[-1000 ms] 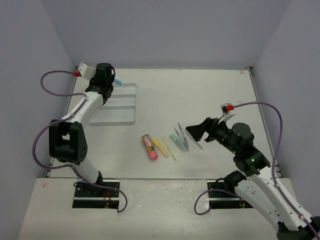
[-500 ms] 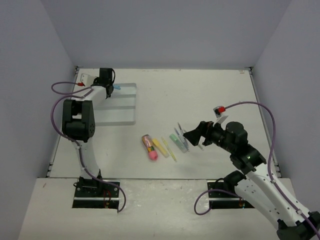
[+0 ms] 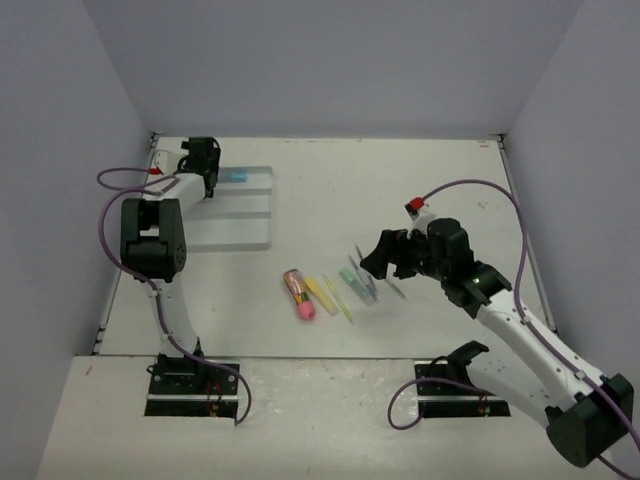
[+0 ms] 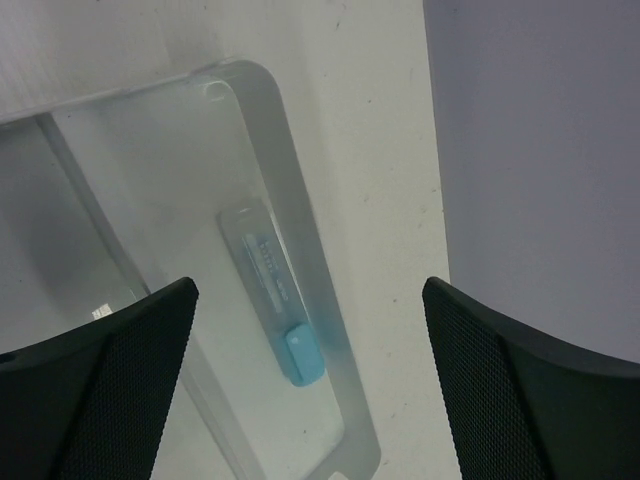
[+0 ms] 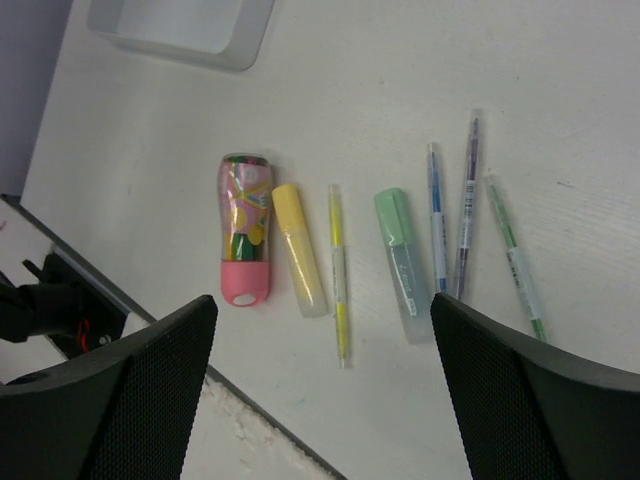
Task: Sort the stationery into containers
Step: Place the pen in the storage box, then pick up the pen from the center of the board.
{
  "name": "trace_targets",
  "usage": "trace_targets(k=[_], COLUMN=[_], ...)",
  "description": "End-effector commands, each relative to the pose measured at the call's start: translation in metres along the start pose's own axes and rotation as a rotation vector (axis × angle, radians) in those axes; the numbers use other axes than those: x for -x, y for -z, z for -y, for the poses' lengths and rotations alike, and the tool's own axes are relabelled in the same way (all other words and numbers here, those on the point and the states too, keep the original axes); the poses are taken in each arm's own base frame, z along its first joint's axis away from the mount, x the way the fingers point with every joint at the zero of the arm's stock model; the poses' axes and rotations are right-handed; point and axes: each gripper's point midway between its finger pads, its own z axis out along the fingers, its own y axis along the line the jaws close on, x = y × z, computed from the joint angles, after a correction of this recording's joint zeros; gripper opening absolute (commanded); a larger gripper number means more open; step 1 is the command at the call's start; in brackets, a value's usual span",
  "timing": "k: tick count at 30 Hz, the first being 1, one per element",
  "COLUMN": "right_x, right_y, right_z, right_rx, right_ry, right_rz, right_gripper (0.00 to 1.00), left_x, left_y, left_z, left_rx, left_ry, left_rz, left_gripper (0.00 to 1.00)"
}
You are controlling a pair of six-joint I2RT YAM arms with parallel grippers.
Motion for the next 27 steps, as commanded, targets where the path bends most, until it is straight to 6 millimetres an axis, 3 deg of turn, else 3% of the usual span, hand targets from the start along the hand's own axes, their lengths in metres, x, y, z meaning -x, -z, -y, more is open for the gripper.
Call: trace_targets(k=[1,4,5,6,8,10,12,13,16,19,22,27], right_x=[0.007,0.015,0.011,0.016,0.013,0.007,0.003,-0.003,-0.016,-0.042,-0.073,-0.092], right_y=[-0.012,-0.020,-0.022,-0.024,-0.034,-0.043,-0.049,-0.054,-0.063,-0.074,-0.085,-0.098], right_z=[0.021,0.048,0.054,0.058,0.067,0.068,0.071,0.077,0.072,0.053,0.048,0.044], right_rx=[-0.136,-0.298,-0.327,-0.355,-0.392,-0.387,-0.398,-0.419,-0.397,-0.344,-0.339,-0.342], right_ry=[0.052,0.061,0.062,0.069,0.081,0.089,0.092,0.093,0.099,0.153,0.191,0.219], right_rz=[-0.079,-0.111,-0.130,-0.131,-0.173,-0.228,-0.266,-0.292,-0.340,-0.405,-0.493,-0.544], right_gripper=[0.75,0.56,0.56,0.50,0.45,0.40,0.38,0.37,0.34,0.35,0.39,0.39], left_x=[0.043,0.044,0.054,0.040,0.032,0.010,-0.019,-0.016,-0.031,-0.035,-0.032,-0.013], left_y=[0.069,0.128,0.143,0.165,0.221,0.263,0.291,0.315,0.344,0.348,0.354,0.367], left_z=[0.078,0.095,0.104,0.099,0.100,0.081,0.052,0.047,0.008,-0.029,-0.048,-0.066], left_rx=[-0.221,-0.346,-0.386,-0.441,-0.578,-0.674,-0.733,-0.787,-0.844,-0.822,-0.814,-0.809], left_ry=[0.050,-0.004,-0.014,-0.097,-0.202,-0.319,-0.441,-0.455,-0.550,-0.653,-0.746,-0.846], left_rz=[-0.008,-0.130,-0.116,-0.196,-0.271,-0.339,-0.383,-0.374,-0.405,-0.430,-0.447,-0.406], left_gripper=[1.00,1.00,1.00,1.00,1.00,1.00,1.00,1.00,1.00,1.00,1.00,1.00])
